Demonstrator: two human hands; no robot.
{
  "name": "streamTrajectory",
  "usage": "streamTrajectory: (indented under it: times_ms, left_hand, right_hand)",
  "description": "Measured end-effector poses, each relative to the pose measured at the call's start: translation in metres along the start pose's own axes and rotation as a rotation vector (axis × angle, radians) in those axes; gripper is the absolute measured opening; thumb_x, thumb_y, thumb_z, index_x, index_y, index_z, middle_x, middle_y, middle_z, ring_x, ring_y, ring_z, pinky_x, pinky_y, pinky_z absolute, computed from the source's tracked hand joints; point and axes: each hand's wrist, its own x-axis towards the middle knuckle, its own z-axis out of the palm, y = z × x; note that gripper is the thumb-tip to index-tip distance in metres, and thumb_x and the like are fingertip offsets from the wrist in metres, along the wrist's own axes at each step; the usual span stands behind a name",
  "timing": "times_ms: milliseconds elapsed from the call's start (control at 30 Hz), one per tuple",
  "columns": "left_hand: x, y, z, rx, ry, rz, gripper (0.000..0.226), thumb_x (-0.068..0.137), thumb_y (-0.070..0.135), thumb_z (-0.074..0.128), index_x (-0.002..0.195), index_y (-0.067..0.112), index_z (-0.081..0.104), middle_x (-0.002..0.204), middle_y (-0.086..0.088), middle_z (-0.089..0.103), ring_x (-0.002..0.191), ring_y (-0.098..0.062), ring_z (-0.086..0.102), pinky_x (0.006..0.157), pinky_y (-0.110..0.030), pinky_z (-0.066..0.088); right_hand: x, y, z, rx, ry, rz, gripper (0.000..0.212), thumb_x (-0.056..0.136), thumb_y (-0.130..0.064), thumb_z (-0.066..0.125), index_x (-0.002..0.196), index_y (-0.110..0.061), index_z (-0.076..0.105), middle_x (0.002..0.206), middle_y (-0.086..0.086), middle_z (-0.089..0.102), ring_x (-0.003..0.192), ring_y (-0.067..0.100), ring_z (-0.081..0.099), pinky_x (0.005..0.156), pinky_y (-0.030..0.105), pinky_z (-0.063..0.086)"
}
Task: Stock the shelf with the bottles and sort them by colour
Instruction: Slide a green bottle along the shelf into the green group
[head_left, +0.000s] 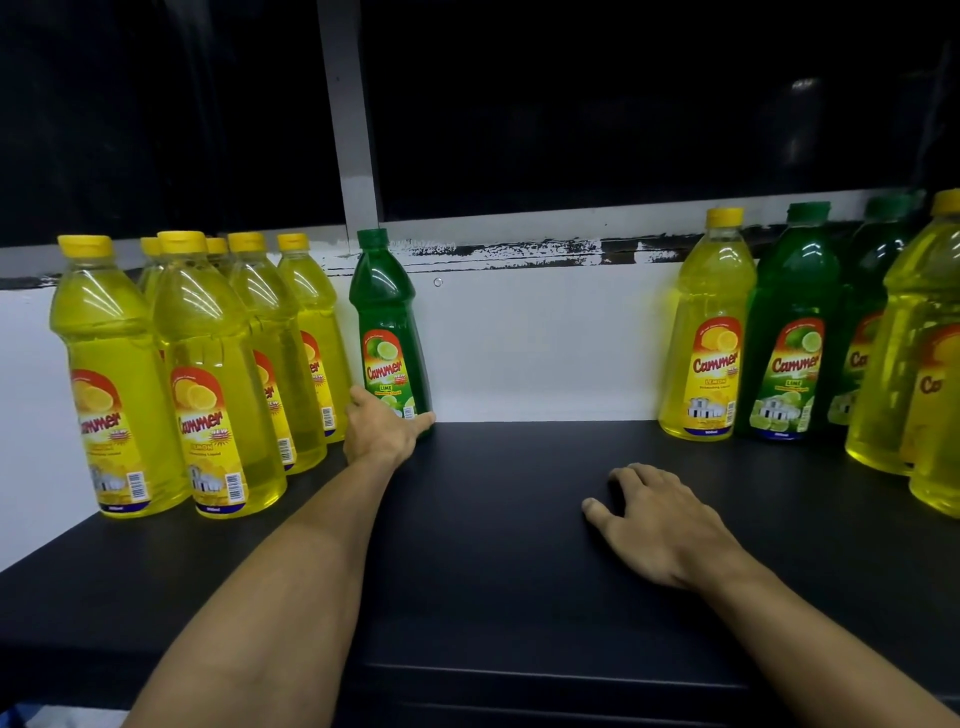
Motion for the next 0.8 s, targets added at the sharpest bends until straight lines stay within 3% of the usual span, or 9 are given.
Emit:
streamTrajectory:
  times_ms: [400,567,700,800]
  left_hand:
    - [-0.015,0.003,-0.009,0.021,-0.01,-0.02,0.097,0.066,0.055,0.082,0.133,0.007,0.031,0.128,-0.015,0.049,0.118,-0.036,0.052,0.087,-0.047,0.048]
    - [-0.043,0.005,-0.019,0.051,-0.028,-0.035,0.091,0.072,0.05,0.081,0.131,0.006,0.029,0.129,-0.017,0.048,0.116,-0.037,0.053,0.086,-0.047,0.048]
    - [-0.079,0.016,-0.022,0.13,-0.118,0.046,0.087,0.083,0.043,0.072,0.141,0.001,0.023,0.137,-0.019,0.043,0.12,-0.037,0.05,0.091,-0.045,0.047]
    - [-0.108,0.031,-0.019,0.15,-0.295,0.186,0.073,0.087,0.043,0.066,0.141,0.005,0.034,0.14,-0.014,0.043,0.124,-0.032,0.048,0.097,-0.04,0.043]
  right_hand:
    - [0.001,0.0,0.001,-0.01,0.014,-0.002,0.062,0.096,-0.057,0.034,0.144,-0.019,0.037,0.15,0.0,0.035,0.14,0.02,0.027,0.112,0.034,0.025]
    - [0.001,-0.002,-0.001,-0.011,0.004,0.0,0.061,0.095,-0.057,0.034,0.142,-0.017,0.039,0.148,0.003,0.037,0.138,0.022,0.03,0.11,0.035,0.027]
    - [-0.001,-0.003,-0.002,0.023,0.013,0.003,0.06,0.094,-0.057,0.038,0.138,-0.016,0.045,0.143,0.004,0.042,0.135,0.024,0.034,0.108,0.036,0.029]
    - [-0.002,0.002,-0.003,0.132,0.048,0.01,0.053,0.09,-0.055,0.05,0.13,-0.02,0.054,0.133,0.001,0.051,0.126,0.022,0.045,0.103,0.036,0.038]
